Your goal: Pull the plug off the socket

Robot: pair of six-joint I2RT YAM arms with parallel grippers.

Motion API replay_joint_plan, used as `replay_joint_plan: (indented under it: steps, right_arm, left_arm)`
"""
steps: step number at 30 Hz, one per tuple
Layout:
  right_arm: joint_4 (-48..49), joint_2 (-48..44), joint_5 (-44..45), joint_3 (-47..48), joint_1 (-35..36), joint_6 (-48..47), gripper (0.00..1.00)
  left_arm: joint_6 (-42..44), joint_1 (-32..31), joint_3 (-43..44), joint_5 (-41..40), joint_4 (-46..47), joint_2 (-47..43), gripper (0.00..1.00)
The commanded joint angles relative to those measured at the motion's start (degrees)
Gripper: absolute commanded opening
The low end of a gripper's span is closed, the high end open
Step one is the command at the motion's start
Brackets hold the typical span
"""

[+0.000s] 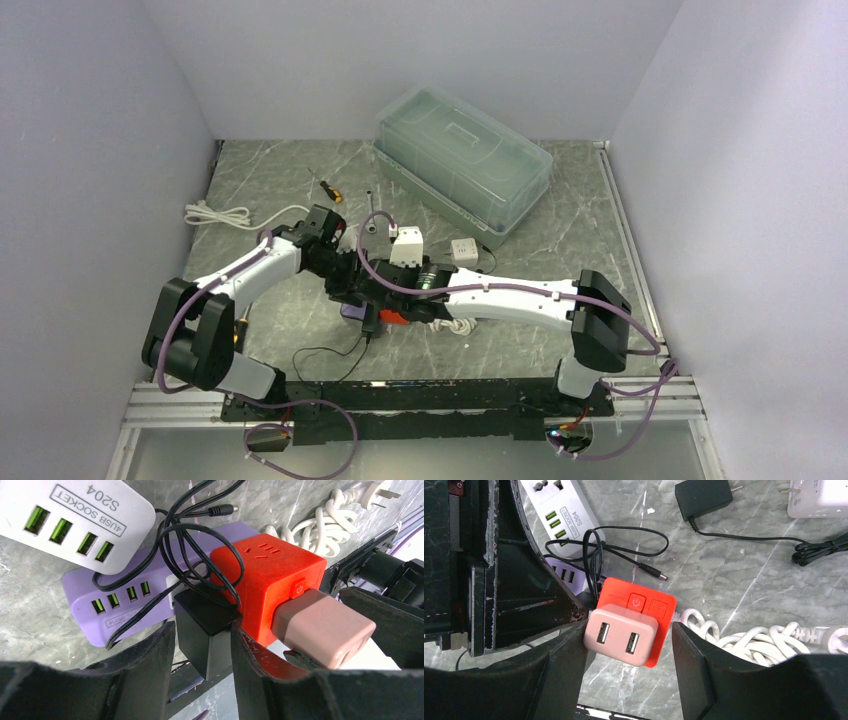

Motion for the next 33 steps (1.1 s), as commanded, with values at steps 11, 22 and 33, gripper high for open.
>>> replay_joint_plan:
  steps: [11, 22, 33]
  right_arm:
    - [-0.9, 0.5, 1.6, 2.2, 0.2, 2.1, 0.39]
    - [3.4, -4.5, 0.2, -4.7, -0.3, 4.9, 0.18]
    - [5.5, -6.2, -0.2, -6.5, -0.8, 5.2, 0.13]
  left_arm:
    - [1.1, -1.6, 0.8, -3.2, -2.0, 1.7, 0.40]
    - [1.1, -1.7, 1.0, -6.3, -2.3, -0.6, 0.41]
    - [1.9, -2.7, 1.7, -9.3, -3.7, 1.3, 0.40]
